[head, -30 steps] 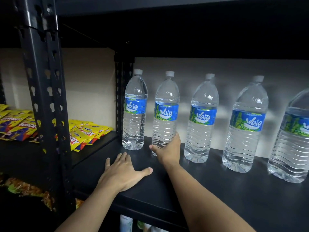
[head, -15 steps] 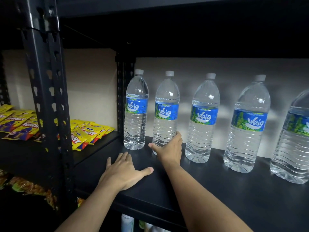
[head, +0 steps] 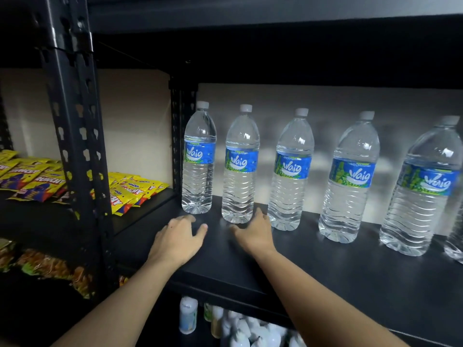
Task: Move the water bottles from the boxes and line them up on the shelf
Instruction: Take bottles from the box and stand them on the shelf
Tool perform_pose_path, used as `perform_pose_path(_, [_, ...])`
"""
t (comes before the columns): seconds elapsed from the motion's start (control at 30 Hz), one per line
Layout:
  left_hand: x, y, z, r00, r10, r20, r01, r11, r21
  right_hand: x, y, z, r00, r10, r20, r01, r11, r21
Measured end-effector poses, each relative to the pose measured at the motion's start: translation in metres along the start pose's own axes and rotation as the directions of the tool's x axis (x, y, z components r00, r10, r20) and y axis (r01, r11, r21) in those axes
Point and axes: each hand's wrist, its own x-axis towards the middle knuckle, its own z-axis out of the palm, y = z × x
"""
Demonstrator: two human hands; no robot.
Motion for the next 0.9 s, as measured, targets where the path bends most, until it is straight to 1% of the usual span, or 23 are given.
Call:
perform_pose_path(0.07, [-0.014,-0.001,-0.003,0.998,0.027,-0.049,-0.029,0.999,-0.043,-0.024,0.006,-0.019,0.995,-0.052,0.083,0.055,0.998,-0.04])
perform_pose_path(0.13, [-0.036,0.004,-0.002,0.996,0.08,-0.034,-0.082,0.994,-0.078,-0.051,0.011,-0.041,0.989,-0.078,0.126,0.084,0.996,-0.041])
perform_pose_path(0.2, [-0.066,0.012,0.001,0.983,0.18,-0.03,-0.182,0.978,-0.098,-0.08,0.015,-0.063,0.986,-0.096,0.136,0.095,0.995,0.014])
perform_pose_path(0.27, [-0.103,0.022,0.005,0.959,0.275,-0.07,-0.283,0.948,-0.147,-0.113,0.02,-0.082,0.985,-0.12,0.126,0.112,0.992,0.063])
perform_pose_path(0.37, [-0.166,0.035,0.01,0.945,0.305,-0.119,-0.326,0.911,-0.252,-0.169,0.033,-0.107,0.976,-0.188,0.113,0.182,0.981,0.063])
perform_pose_path(0.4, [-0.188,0.037,0.013,0.947,0.302,-0.106,-0.32,0.907,-0.274,-0.186,0.039,-0.115,0.971,-0.216,0.101,0.211,0.976,0.057])
perform_pose_path(0.43, [-0.208,0.039,0.017,0.949,0.305,-0.073,-0.313,0.906,-0.284,-0.204,0.046,-0.123,0.968,-0.233,0.094,0.228,0.972,0.062])
perform_pose_path(0.5, [-0.247,0.04,0.025,0.949,0.311,0.056,-0.286,0.921,-0.265,-0.237,0.064,-0.138,0.966,-0.24,0.1,0.235,0.97,0.06])
perform_pose_path(0.57, [-0.283,0.033,0.028,0.943,0.286,0.17,-0.255,0.949,-0.183,-0.27,0.087,-0.148,0.963,-0.228,0.146,0.226,0.974,0.031])
perform_pose_path(0.63, [-0.31,0.022,0.029,0.95,0.21,0.233,-0.204,0.978,-0.05,-0.298,0.115,-0.15,0.949,-0.179,0.258,0.181,0.983,0.018])
perform_pose_path(0.67, [-0.319,0.016,0.03,0.951,0.151,0.27,-0.165,0.986,0.027,-0.309,0.132,-0.148,0.937,-0.145,0.318,0.158,0.987,-0.016])
perform_pose_path(0.7, [-0.325,0.009,0.032,0.943,0.057,0.329,-0.096,0.99,0.104,-0.319,0.149,-0.143,0.919,-0.1,0.38,0.137,0.988,-0.07])
perform_pose_path(0.73, [-0.328,0.002,0.037,0.912,-0.061,0.405,-0.009,0.986,0.168,-0.328,0.168,-0.135,0.896,-0.041,0.443,0.108,0.986,-0.125])
perform_pose_path(0.77, [-0.331,-0.004,0.043,0.859,-0.175,0.481,0.072,0.972,0.226,-0.336,0.186,-0.125,0.857,0.032,0.514,0.069,0.982,-0.176])
perform_pose_path(0.8, [-0.334,-0.009,0.05,0.8,-0.263,0.54,0.124,0.952,0.28,-0.343,0.205,-0.114,0.79,0.117,0.602,0.035,0.972,-0.234])
perform_pose_path(0.83, [-0.338,-0.015,0.057,0.757,-0.311,0.575,0.129,0.933,0.335,-0.351,0.222,-0.101,0.688,0.217,0.693,0.021,0.948,-0.318])
perform_pose_path(0.87, [-0.339,-0.019,0.065,0.743,-0.325,0.585,0.105,0.92,0.377,-0.359,0.24,-0.087,0.567,0.321,0.759,0.034,0.911,-0.411])
perform_pose_path(0.9, [-0.339,-0.023,0.072,0.749,-0.322,0.578,0.076,0.91,0.409,-0.366,0.257,-0.072,0.45,0.417,0.79,0.055,0.87,-0.49])
